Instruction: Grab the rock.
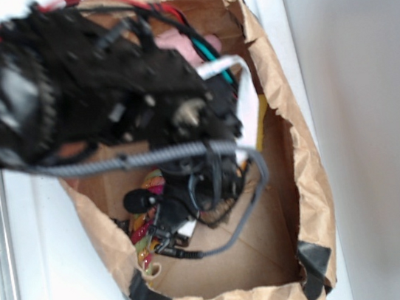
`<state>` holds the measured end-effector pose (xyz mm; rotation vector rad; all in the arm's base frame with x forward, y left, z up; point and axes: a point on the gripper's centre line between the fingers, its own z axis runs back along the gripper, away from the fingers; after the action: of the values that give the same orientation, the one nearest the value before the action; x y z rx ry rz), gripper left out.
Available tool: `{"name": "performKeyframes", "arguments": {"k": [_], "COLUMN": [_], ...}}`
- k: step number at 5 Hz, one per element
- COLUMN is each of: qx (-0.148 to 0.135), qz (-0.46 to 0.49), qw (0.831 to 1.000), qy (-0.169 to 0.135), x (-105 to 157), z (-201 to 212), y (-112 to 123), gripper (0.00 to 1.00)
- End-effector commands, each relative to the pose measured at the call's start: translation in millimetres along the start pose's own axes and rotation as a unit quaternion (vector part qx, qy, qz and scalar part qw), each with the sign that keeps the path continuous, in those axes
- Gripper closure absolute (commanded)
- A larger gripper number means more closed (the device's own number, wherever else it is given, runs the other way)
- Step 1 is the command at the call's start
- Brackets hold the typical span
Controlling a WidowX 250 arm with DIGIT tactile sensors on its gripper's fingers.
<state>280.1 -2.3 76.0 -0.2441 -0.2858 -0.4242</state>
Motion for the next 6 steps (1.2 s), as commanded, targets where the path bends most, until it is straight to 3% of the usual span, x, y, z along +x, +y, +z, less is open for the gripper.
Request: {"name": "performKeyframes", "arguments": {"k": [1, 4, 6], "qx": [0.080, 0.206, 0.208], "qz": [0.110, 0.104, 0.114], "qw": [0.991, 0.971, 0.970], "qy": [0.004, 0.057, 0.050], "x": [15, 32, 29], "z": [58, 91, 91], "y": [-19, -31, -27], "gripper": [1.00, 1.00, 1.00]}}
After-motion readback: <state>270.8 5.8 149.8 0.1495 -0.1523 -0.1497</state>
